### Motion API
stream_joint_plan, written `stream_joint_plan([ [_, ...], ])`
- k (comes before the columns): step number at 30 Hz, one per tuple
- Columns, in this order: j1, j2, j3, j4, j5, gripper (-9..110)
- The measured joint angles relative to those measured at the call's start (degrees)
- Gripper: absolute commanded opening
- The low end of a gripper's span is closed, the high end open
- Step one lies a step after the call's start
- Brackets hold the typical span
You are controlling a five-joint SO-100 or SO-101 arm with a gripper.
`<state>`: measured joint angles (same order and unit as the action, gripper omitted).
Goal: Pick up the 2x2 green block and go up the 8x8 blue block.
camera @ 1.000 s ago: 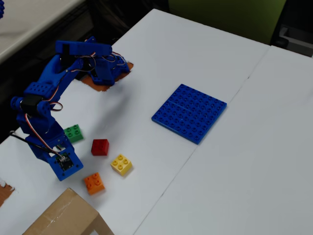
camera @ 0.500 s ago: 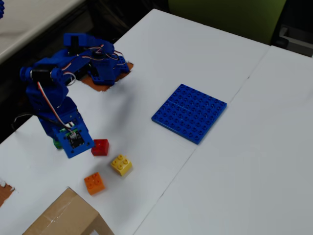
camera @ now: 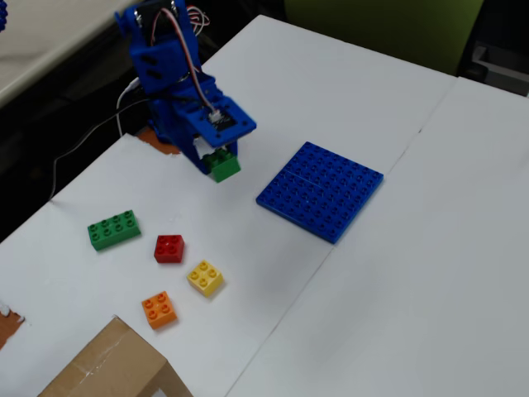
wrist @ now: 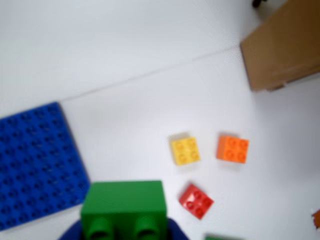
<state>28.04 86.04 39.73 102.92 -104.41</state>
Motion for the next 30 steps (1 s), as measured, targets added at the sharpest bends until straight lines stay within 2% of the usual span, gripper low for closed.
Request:
stream_joint_plan([
  [7, -14.5, 6.59, 0.0, 0.0, 7.21, 9],
  [16, -29.53, 9.23, 0.0, 0.0, 7.73, 9],
  [23, -34.98, 5.19, 1.23, 0.0, 8.17, 9],
  [30, -36.04, 2.9, 5.45, -0.44, 8.96, 9],
])
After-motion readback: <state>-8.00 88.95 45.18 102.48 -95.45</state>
